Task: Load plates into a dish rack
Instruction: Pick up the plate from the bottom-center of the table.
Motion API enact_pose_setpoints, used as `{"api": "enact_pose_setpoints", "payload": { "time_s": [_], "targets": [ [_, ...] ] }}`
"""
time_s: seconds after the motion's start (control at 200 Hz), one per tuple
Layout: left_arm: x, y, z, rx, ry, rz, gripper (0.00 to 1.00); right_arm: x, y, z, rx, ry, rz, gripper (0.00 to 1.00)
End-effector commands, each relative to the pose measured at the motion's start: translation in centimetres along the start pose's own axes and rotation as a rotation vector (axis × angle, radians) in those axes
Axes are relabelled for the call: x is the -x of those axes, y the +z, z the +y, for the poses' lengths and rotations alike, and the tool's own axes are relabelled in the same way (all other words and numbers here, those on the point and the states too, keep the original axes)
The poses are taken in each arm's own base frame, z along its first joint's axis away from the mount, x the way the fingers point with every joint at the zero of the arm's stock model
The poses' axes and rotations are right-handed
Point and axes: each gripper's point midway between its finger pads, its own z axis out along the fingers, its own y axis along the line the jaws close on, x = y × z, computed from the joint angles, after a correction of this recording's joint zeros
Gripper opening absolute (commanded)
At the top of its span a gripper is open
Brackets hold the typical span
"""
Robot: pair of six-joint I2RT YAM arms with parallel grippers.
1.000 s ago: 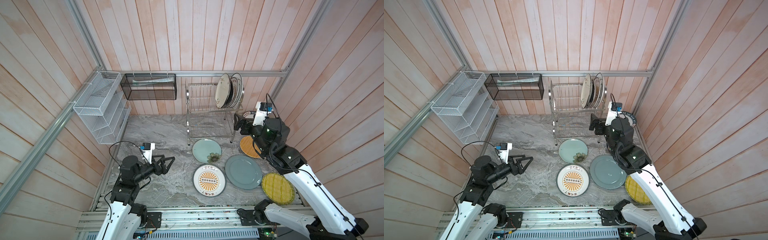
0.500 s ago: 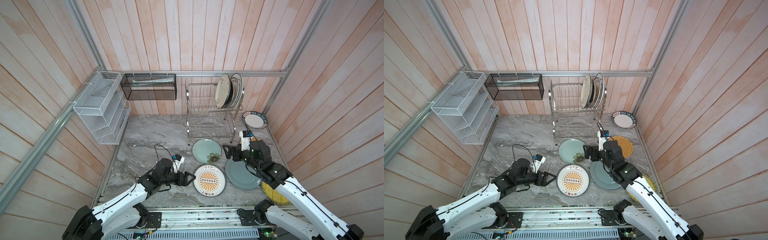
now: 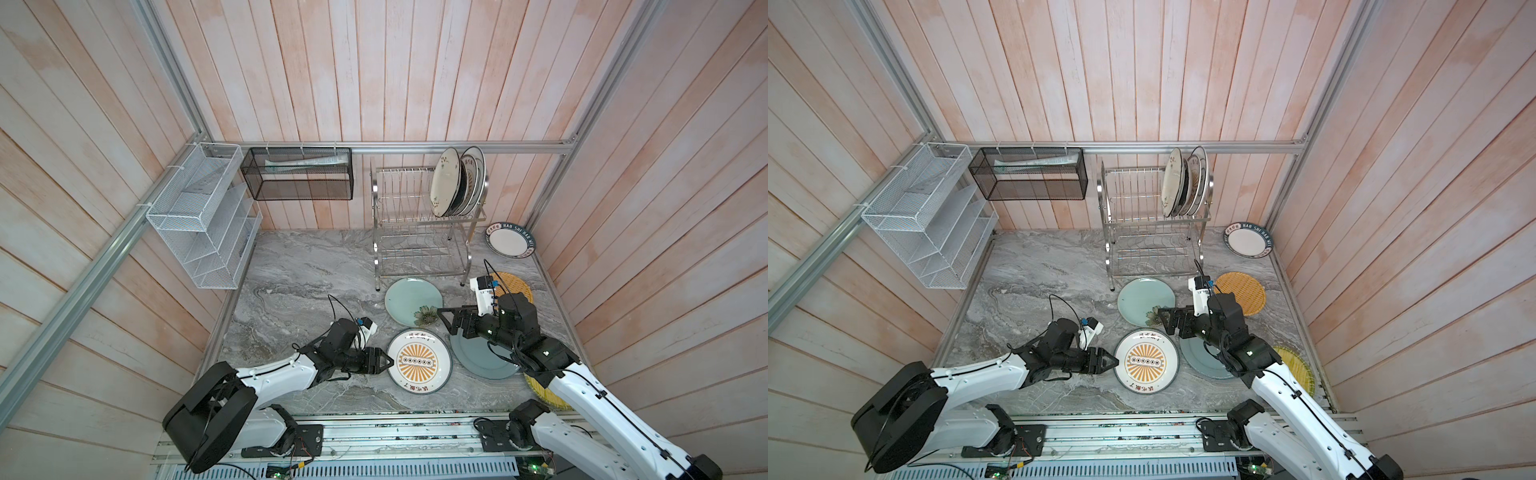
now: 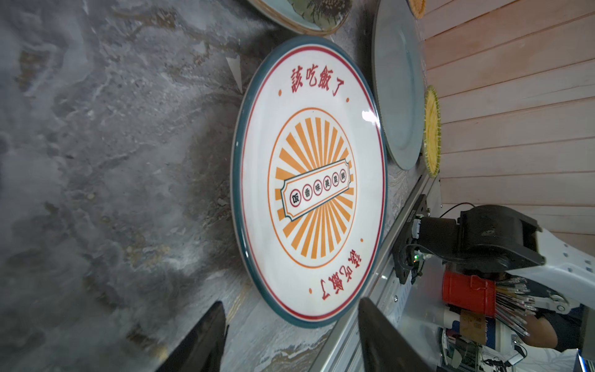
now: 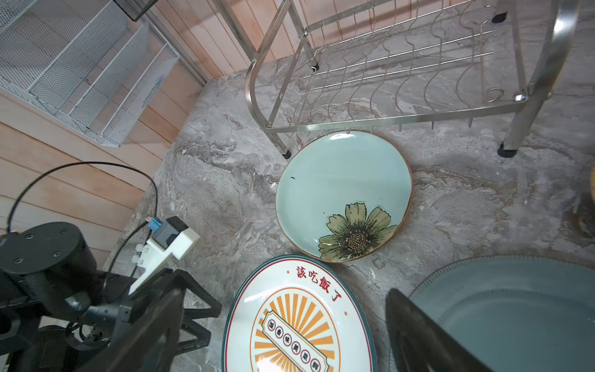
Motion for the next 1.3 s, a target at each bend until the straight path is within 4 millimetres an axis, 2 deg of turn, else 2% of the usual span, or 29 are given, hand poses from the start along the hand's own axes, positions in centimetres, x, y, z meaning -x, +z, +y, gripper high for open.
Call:
{"api": "enact_pose_setpoints", "payload": {
  "time_s": [0.0, 0.635, 0.86, 1.015, 1.13, 1.295],
  "targets": [
    [0.5, 0.8, -0.5, -0.035, 0.014, 0.002, 0.60, 0.2, -0.1, 0.7, 0.048, 0.019, -0.012, 0.98],
    [0.2, 3.6, 2.7, 0.028, -0.147, 0.020, 0.41, -0.6, -0.5, 0.8, 0.067, 0.047, -0.005, 0.98],
    [0.3, 4.2, 2.8, 0.004, -0.192, 0.013, 0.29, -1.0, -0.7, 0.8, 0.078, 0.061, -0.007, 0.98],
    [0.6, 3.8, 2.5, -0.008, -0.201, -0.013, 0.11, -1.0, -1.0, 0.9, 0.087, 0.070, -0.008, 0.98],
    [1.2, 2.9, 1.4, -0.040, -0.206, -0.050, 0.00, -1.0, -1.1, 1.1, 0.097, 0.077, -0.012, 0.98],
    [2.5, 0.6, -0.4, -0.074, -0.214, -0.143, 0.00, -0.5, -1.2, 1.6, 0.119, 0.087, -0.023, 0.98]
  ]
}}
